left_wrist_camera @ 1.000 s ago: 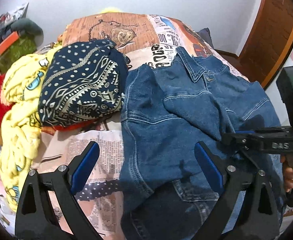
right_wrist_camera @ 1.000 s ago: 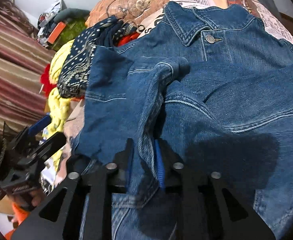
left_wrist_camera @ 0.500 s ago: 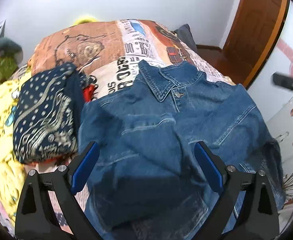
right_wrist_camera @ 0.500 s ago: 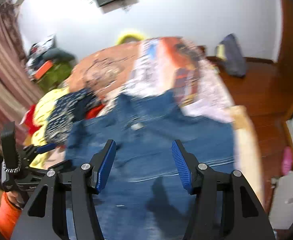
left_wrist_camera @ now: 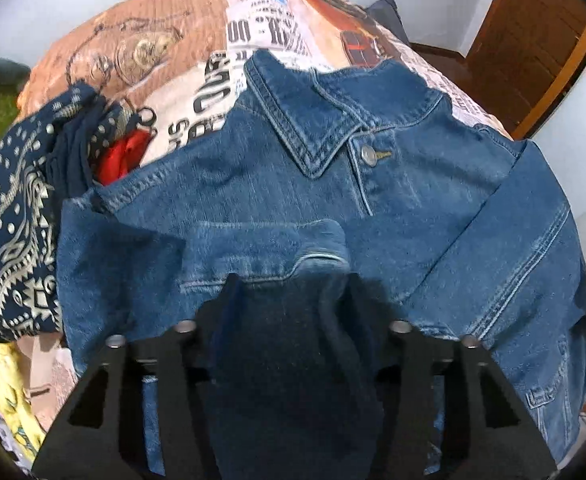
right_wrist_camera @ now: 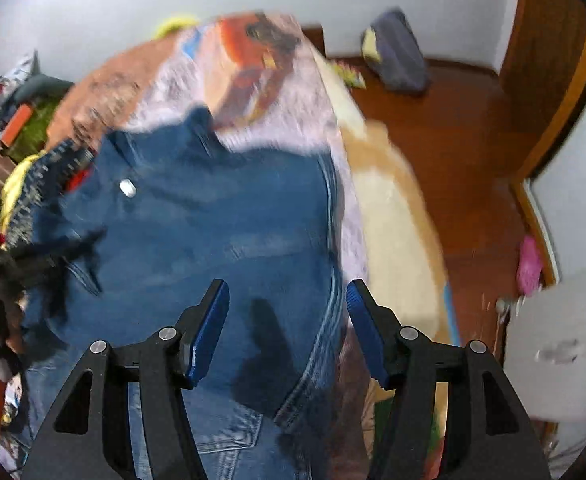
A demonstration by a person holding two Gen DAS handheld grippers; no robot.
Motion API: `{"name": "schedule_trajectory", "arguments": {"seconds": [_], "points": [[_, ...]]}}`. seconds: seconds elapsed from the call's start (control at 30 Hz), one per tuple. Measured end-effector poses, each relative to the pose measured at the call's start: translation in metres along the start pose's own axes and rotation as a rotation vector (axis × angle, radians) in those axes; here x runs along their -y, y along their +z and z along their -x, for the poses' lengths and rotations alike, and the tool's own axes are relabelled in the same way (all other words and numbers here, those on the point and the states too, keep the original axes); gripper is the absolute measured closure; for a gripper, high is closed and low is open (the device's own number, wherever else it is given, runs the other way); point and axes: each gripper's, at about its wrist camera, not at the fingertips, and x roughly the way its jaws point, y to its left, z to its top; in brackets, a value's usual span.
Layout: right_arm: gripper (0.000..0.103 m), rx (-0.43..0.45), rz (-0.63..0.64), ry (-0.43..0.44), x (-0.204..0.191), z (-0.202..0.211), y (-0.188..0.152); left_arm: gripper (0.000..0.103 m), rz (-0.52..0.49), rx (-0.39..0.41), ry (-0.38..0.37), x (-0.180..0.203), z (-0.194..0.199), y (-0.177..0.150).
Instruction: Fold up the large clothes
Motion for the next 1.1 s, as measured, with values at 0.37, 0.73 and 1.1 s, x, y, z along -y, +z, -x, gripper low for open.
{"name": "schedule_trajectory", "arguments": {"seconds": [0.37,0.73,1.1], "points": [[0.033,-0.026,-0.027,0.025,0.001,-0.029,-0.019,0.087,-0.017,0.149,-0.026,-0.025,0.083,-0.014],[0.031,-0.012,-0.066,0.040,0.005,-0.035,-0.023,0.083,0.089,0.040,-0.025,-0.075,0.069,-0.095],[0.030,-0.041,-0.094,0.045,0.007,-0.031,-0.023,0.058,0.170,0.041,0.005,-0.112,0.085,-0.109]]}}
